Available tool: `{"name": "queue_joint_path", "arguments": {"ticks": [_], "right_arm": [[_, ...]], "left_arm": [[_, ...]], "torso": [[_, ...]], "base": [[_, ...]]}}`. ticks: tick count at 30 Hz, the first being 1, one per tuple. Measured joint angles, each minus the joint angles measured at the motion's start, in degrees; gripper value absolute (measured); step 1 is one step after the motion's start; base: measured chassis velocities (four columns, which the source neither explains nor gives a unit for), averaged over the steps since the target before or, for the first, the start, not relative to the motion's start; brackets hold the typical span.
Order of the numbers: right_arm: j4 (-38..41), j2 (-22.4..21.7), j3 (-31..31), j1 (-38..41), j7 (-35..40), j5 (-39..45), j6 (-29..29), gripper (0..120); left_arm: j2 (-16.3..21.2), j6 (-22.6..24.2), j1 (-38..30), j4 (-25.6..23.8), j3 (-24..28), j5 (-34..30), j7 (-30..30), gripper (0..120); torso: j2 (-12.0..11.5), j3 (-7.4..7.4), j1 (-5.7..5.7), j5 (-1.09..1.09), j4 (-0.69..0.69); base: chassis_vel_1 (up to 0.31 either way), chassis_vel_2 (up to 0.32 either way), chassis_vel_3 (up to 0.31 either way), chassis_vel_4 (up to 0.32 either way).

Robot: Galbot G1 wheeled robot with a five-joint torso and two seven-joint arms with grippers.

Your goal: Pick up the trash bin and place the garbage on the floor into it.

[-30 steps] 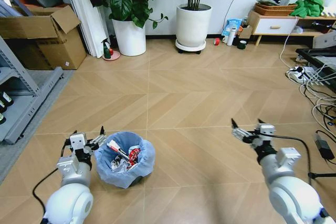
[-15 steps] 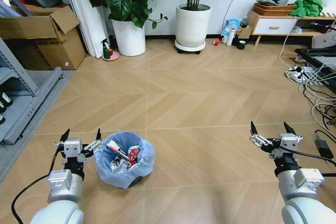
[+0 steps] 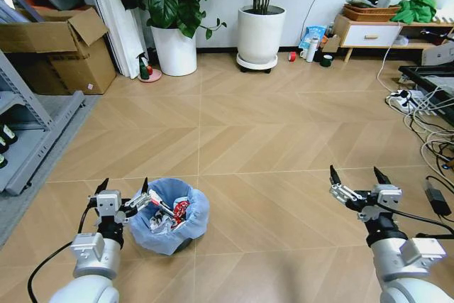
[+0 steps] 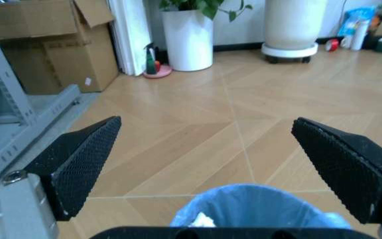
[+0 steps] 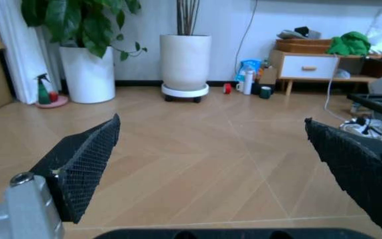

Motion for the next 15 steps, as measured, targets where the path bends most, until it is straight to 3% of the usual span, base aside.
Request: {"name": "queue_joint_path", "arguments": {"ticks": [15], "right_arm": [[3.69, 0.34, -0.12, -0.95, 0.71, -0.27, -1.34, 100]], "left_arm": [[-0.7, -1.43, -0.76, -0.91, 0.79, -1.2, 0.47, 100]], "torso": [[0.0, 0.0, 0.0, -0.01, 0.0]], "base": [[0.0, 0.0, 0.0, 0.0]]}}
